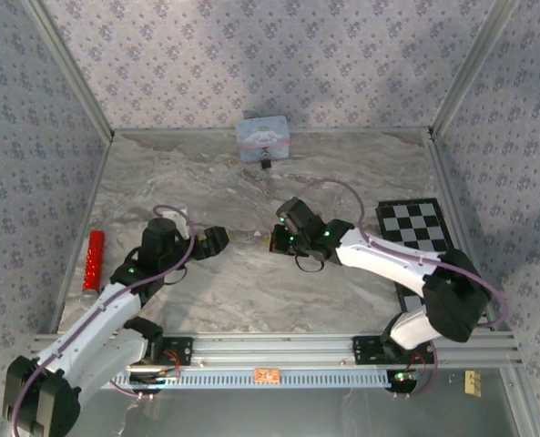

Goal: Unlock the padlock with the key

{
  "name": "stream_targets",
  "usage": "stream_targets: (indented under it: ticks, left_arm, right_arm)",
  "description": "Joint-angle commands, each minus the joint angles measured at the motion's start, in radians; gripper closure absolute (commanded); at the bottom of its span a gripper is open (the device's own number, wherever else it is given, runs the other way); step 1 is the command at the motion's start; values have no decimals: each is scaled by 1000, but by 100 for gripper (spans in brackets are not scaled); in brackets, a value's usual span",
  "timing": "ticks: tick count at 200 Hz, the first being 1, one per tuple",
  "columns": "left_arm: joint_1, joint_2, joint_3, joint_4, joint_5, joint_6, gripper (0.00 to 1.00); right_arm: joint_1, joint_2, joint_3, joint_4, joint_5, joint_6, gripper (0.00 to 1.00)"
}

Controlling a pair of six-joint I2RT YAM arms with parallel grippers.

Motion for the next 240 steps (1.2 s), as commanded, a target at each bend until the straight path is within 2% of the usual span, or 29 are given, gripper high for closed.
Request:
stream_targets:
  ticks: [1, 18, 51, 88, 132, 165, 240]
  left_arm:
    - [-55, 47, 63, 188, 46, -27, 4]
    - [-97, 101, 90, 227, 57, -27, 7]
    - [-169, 187, 116, 318, 64, -39, 23]
    - [-224, 258, 152, 345, 49, -39, 34]
    - [-242, 273, 160, 340, 26, -37, 40]
    - [-261, 284, 167, 334, 12, -20, 51]
    - [-273, 307, 176, 306, -5, -8, 61]
  right_arm:
    - [7, -51, -34, 64, 120, 182, 100]
    - [14, -82, -69, 99, 141, 246, 100]
    - [41, -109, -89, 186, 129, 275, 100]
    - [62, -136, -128, 255, 141, 305, 100]
    - [62, -166, -152, 267, 161, 321, 100]
    - [61, -167, -164, 290, 157, 333, 100]
    - [65, -154, -156, 309, 138, 330, 100]
